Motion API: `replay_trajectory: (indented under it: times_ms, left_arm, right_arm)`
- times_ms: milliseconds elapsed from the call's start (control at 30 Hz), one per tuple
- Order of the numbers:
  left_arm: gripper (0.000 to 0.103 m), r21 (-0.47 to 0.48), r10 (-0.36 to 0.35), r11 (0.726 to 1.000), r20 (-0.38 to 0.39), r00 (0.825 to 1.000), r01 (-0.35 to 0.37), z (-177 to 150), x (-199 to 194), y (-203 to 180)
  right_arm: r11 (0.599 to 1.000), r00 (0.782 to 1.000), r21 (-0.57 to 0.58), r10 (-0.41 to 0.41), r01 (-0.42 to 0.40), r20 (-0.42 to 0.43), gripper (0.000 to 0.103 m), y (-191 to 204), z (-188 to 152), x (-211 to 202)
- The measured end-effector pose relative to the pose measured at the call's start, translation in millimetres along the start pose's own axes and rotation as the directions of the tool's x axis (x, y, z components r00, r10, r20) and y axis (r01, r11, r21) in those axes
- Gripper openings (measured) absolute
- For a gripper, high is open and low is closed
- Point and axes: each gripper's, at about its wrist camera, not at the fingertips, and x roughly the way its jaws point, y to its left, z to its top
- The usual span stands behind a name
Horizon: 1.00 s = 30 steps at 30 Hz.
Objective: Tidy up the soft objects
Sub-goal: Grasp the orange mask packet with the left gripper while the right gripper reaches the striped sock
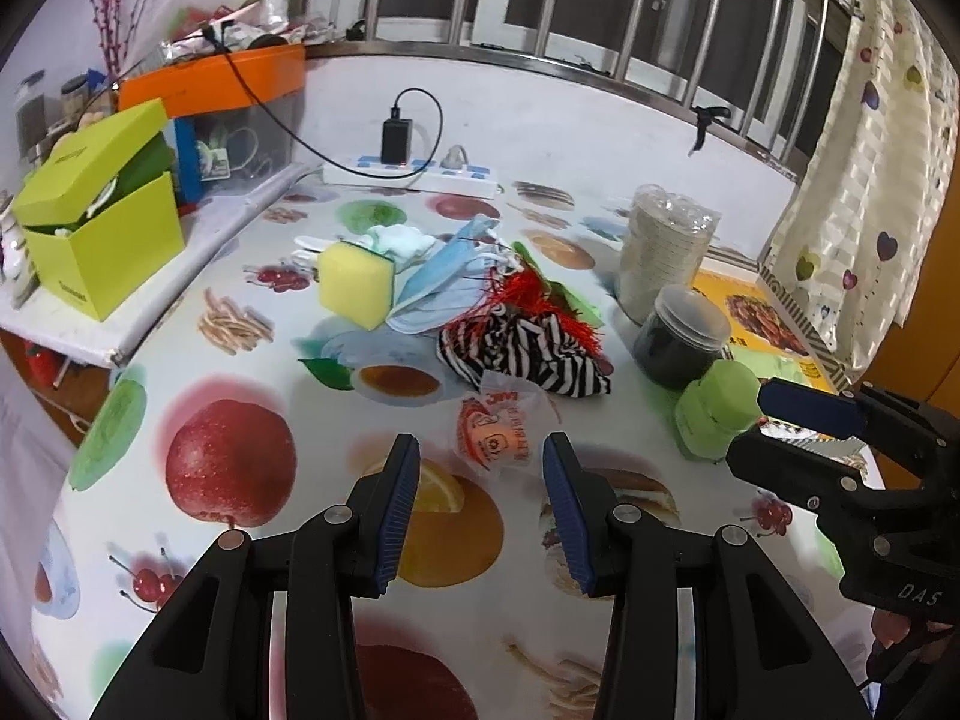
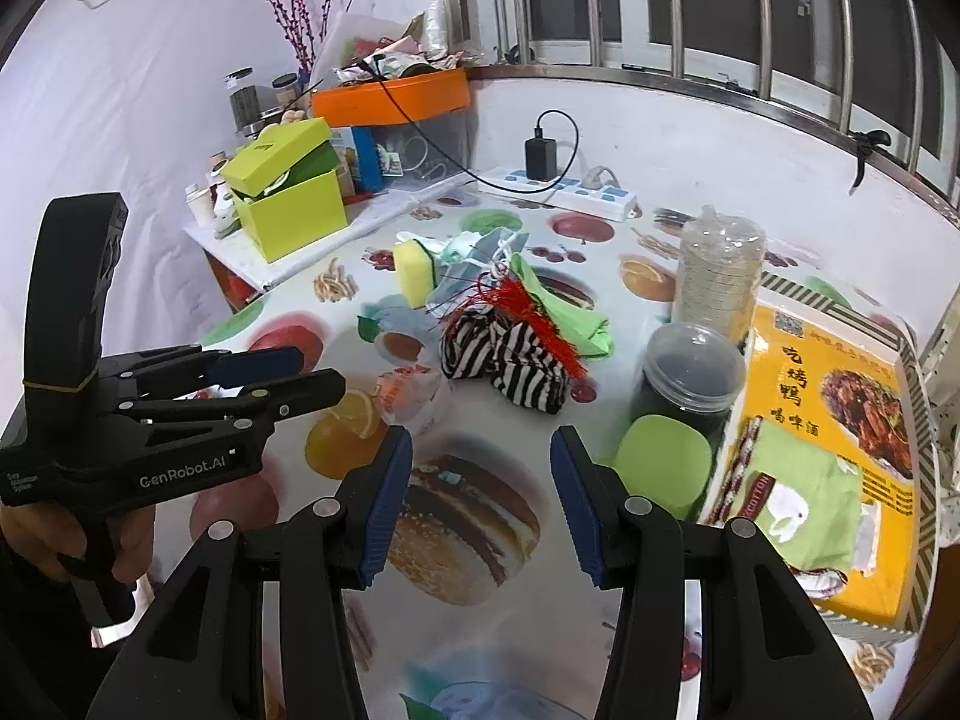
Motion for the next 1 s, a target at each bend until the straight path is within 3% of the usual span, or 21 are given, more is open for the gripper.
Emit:
replay_trajectory:
  times_ms: [1000]
  left_arm:
    - [0.042, -0.019, -0.059, 0.998, -0.106, 0.993, 0.057, 5, 70, -5]
  right_arm:
    - [1.0, 0.999, -0.008, -0.018, 0.017, -0.03, 0.049, -11, 19, 38]
